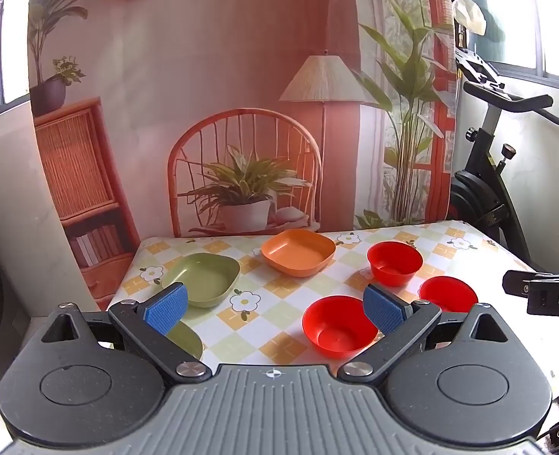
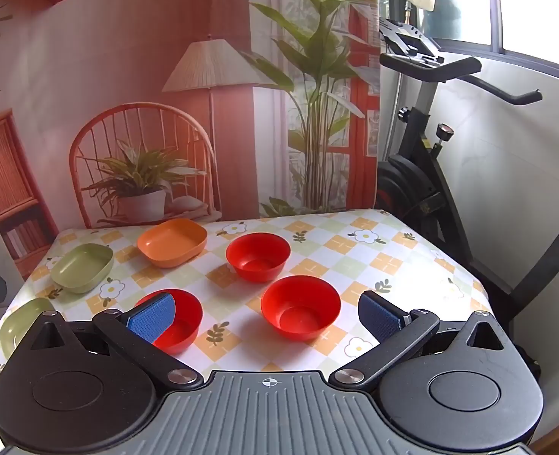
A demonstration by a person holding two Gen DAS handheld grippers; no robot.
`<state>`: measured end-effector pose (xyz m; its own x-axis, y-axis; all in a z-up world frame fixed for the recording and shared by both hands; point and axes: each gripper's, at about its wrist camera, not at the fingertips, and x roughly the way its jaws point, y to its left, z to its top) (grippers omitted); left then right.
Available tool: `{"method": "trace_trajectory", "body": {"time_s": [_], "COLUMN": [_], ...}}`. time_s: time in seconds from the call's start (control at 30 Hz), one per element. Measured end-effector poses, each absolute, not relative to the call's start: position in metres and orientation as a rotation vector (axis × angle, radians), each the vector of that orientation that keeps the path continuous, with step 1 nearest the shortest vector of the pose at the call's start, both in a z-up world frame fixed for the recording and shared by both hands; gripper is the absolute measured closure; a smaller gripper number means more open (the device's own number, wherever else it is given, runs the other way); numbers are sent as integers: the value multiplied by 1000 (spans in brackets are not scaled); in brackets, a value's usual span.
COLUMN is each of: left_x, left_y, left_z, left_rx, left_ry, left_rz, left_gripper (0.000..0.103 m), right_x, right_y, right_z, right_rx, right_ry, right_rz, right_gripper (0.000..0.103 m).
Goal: Organize plates and bowls
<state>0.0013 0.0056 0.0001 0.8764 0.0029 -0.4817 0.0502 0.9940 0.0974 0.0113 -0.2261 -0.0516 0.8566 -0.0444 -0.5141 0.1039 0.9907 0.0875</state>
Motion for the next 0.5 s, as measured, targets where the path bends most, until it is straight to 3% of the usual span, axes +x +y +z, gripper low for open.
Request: {"method": "trace_trajectory", "body": {"time_s": [0.5], "left_x": [0], "left_y": [3], "left_z": [0], "left_rx": [107], "left_ry": [501], "left_rz": [-22], "left_gripper": [3], "right_x": [11], "right_y": [-226], "right_z": [-51], "right_rx": [113], "right_ry": [537], "right_rz": [-78], "right_gripper": [0]}}
